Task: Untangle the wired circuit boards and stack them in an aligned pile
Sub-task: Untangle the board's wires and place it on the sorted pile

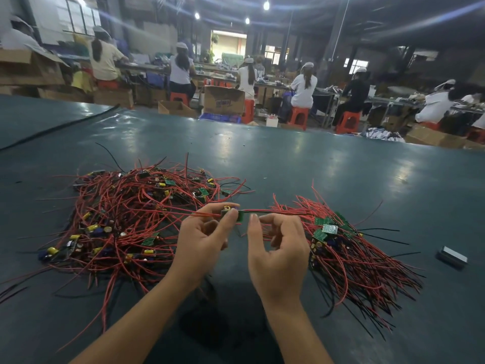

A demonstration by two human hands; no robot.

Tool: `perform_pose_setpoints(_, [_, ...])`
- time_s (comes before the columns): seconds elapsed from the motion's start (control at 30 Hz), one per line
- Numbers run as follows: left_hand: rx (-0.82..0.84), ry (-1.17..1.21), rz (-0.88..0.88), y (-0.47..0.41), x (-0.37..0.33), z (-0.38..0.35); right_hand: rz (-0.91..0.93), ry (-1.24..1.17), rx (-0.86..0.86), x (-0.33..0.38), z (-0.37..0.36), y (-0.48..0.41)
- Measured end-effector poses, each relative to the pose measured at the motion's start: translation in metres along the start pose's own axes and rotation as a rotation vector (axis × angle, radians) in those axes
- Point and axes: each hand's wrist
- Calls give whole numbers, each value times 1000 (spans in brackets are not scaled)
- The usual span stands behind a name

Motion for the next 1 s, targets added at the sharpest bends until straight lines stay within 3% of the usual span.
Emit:
perform_pose_setpoints(0.1, [-1, 12, 72, -2, 0, 0, 227, 7, -42, 2, 4, 0])
perform_pose_setpoints(0.23, [87, 16, 128, -1, 2, 1, 458, 104, 28, 4, 5, 0])
perform_pose_setpoints(0.47, [114, 246, 352, 0, 5, 4, 277, 150, 305, 7, 8, -2])
perform_pose_setpoints(0.6, [112, 262, 394, -4, 9, 7, 237, 203, 324, 2, 12, -5])
perform_pose_setpoints(0.7, [103, -33, 250, -7, 10, 9, 194, 263, 188, 1, 18, -17])
perform_pose_setpoints(0.83, [32, -841, -340, -6, 16, 23, 59, 409, -75, -16, 37, -39])
perform_pose_setpoints(0.9, [28, -1034, -313, -7, 19, 27, -32, 480, -99, -32, 50, -47])
perform_pose_setpoints(1.0, [89, -1263, -45, -10, 26, 31, -166, 684, 22, -52, 62, -51])
Point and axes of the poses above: each hand's wrist, its own y-axis away from the middle knuckle, its own z-axis out of the back of the hand, x = y × z, and after that the axes turned 5 degrees about -x, right-handed
